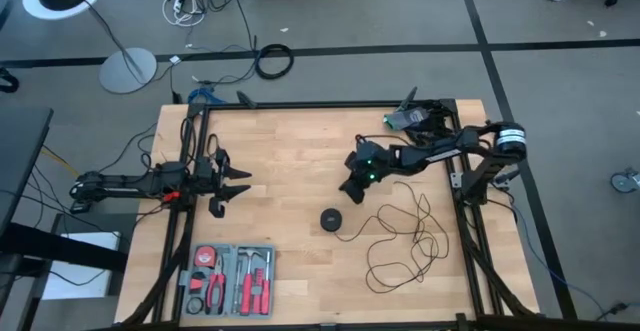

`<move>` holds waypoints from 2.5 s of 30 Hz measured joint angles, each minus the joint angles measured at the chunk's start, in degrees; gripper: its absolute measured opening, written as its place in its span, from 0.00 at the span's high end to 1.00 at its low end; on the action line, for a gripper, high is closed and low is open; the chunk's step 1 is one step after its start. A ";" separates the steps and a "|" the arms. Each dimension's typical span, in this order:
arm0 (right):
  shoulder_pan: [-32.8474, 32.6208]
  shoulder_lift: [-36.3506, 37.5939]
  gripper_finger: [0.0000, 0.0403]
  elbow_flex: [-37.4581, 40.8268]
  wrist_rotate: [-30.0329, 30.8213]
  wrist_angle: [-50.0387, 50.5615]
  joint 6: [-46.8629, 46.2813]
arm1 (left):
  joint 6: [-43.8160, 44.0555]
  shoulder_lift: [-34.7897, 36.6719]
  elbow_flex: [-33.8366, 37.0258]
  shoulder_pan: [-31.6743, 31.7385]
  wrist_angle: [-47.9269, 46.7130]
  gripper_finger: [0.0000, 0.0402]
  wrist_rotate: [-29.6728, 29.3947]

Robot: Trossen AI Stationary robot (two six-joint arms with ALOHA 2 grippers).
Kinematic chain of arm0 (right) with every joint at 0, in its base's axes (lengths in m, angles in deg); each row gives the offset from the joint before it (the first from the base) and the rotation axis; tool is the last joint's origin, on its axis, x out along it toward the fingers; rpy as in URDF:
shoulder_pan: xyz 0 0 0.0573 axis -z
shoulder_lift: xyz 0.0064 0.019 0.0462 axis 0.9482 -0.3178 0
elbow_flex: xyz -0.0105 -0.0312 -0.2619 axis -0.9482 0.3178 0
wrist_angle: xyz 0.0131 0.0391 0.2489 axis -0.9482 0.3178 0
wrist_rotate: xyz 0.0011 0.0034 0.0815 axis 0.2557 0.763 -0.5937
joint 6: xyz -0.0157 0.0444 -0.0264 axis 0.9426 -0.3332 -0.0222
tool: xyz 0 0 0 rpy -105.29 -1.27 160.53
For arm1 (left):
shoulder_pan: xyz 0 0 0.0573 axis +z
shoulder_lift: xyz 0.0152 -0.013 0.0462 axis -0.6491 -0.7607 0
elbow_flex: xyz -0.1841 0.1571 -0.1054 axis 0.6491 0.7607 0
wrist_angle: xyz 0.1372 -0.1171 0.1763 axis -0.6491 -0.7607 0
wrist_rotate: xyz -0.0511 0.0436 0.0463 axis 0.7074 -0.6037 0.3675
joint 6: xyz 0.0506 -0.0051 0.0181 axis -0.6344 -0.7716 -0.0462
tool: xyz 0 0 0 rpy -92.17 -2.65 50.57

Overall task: Coil cords
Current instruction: Coil the black wire on the spool

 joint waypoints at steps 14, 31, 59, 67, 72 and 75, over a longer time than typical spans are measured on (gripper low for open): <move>-12.85 5.67 0.99 2.21 15.38 9.15 -2.24 | 0.00 -0.01 0.02 -0.02 0.01 0.58 0.00; -29.40 -4.88 1.00 3.08 25.14 -8.56 2.14 | 0.00 0.00 0.01 0.00 0.00 0.58 0.00; -15.92 -2.50 0.97 -13.09 30.19 15.62 4.43 | 0.00 0.00 0.00 0.00 3.43 0.58 0.00; -9.26 1.68 0.83 -13.09 27.01 21.82 -2.35 | 0.00 0.00 0.02 0.00 3.08 0.58 0.00; -7.71 -2.94 0.69 -13.07 24.21 21.88 -7.72 | 0.00 0.00 0.00 -0.02 3.06 0.58 0.00; -6.86 -5.13 0.61 -13.05 23.29 21.49 -9.58 | 0.00 0.00 0.00 -0.02 3.04 0.58 0.00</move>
